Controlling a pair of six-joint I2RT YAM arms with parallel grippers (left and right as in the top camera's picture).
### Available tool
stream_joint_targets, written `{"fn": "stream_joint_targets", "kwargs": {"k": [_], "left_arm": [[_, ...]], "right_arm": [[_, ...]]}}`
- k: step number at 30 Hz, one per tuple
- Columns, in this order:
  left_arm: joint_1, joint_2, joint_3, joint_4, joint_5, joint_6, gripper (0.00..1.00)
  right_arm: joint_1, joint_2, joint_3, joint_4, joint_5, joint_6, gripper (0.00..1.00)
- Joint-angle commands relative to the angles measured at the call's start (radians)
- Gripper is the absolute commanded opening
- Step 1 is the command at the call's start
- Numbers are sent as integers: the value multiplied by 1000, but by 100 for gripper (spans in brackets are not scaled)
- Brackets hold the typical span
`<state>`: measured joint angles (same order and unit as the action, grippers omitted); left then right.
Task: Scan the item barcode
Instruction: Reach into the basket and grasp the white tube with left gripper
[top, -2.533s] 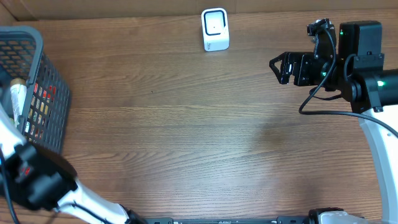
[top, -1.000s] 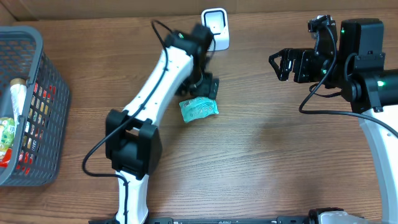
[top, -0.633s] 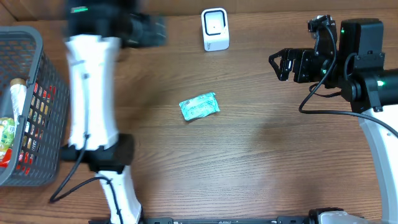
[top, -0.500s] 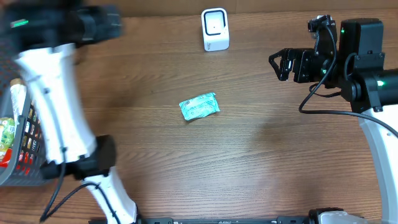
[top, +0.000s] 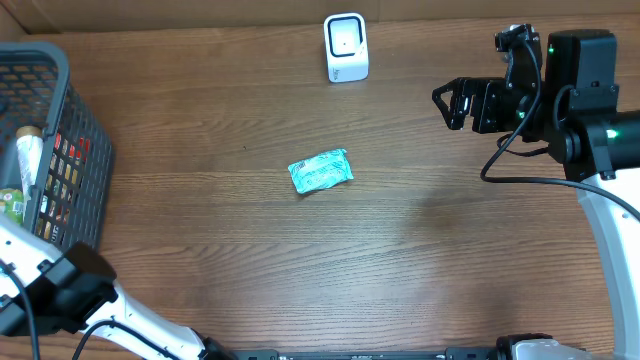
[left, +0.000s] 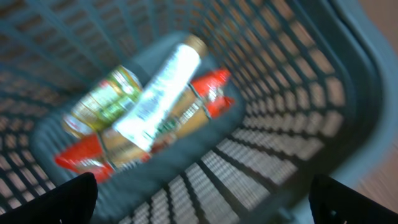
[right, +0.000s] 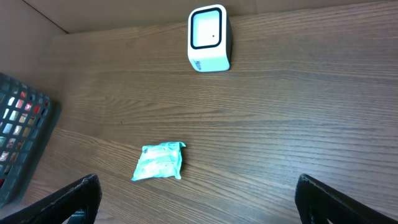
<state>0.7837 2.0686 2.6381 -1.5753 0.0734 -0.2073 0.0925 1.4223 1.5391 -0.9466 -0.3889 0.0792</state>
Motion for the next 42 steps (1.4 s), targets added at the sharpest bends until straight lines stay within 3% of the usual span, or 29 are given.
{"fn": "stream_joint_targets", "kwargs": {"k": [1, 7, 23, 29, 42], "left_arm": [[21, -11, -66, 71, 5, 106, 99], [28, -11, -342, 384, -6, 278, 99], [28, -9, -835, 892, -74, 323, 100], [32, 21, -923, 976, -126, 315, 98], [34, 226, -924, 967, -125, 270, 96]], "right_arm": [[4, 0, 23, 3, -6, 3, 100], [4, 0, 23, -1, -5, 3, 100], [4, 0, 23, -1, -5, 3, 100], [4, 14, 23, -1, -6, 3, 100], [4, 27, 23, -6, -21, 4, 100]]}}
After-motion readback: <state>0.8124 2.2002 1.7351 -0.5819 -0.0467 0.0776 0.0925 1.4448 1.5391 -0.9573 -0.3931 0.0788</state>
